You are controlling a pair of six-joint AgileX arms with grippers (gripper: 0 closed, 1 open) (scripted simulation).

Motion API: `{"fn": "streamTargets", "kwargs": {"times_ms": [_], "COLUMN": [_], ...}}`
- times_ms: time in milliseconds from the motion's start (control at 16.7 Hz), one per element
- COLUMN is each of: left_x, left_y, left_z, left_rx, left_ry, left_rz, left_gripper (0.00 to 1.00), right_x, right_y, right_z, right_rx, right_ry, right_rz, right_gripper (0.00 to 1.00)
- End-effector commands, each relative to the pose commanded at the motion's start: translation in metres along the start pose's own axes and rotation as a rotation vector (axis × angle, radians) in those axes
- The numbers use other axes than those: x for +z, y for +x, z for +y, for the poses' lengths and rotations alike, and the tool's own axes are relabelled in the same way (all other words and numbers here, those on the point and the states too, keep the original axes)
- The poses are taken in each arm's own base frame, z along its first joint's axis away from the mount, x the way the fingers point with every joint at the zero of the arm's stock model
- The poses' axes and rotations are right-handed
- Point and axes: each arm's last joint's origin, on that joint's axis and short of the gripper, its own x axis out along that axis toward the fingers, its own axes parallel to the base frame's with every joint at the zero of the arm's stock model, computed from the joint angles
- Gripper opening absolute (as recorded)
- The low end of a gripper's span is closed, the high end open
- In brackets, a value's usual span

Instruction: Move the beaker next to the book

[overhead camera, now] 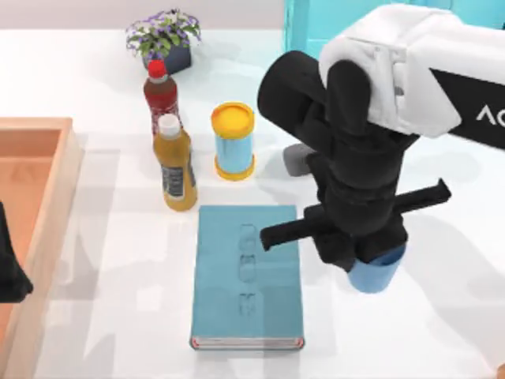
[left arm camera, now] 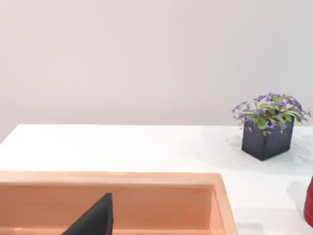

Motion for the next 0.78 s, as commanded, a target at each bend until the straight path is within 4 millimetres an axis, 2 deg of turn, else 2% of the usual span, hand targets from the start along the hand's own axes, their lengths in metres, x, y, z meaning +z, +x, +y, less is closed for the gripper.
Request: {"fn": "streamTargets", "kwargs": {"times_ms": [180,360,780], "left_x": [0.0,0.0,0.0], "left_y": [0.0,0.0,0.0], "left_z": [0.0,0.0,0.0], "left_rx": [0.0,0.0,0.0], "left_ry": [0.0,0.0,0.0], "left_rz": [0.0,0.0,0.0], "left_gripper": [1.0,1.0,1.0], "right_x": [-0.019,-0.029,-0.03], "right_y": [-0.011,-0.018,-0.018], "right_z": [0.015,0.022,0.023], "right_rx": [0.013,0.023,0.025], "right_ry": [0.154,0.242,0.268], "right_rz": [-0.034,-0.054,-0.057], "right_gripper": [0.0,0.0,0.0]}}
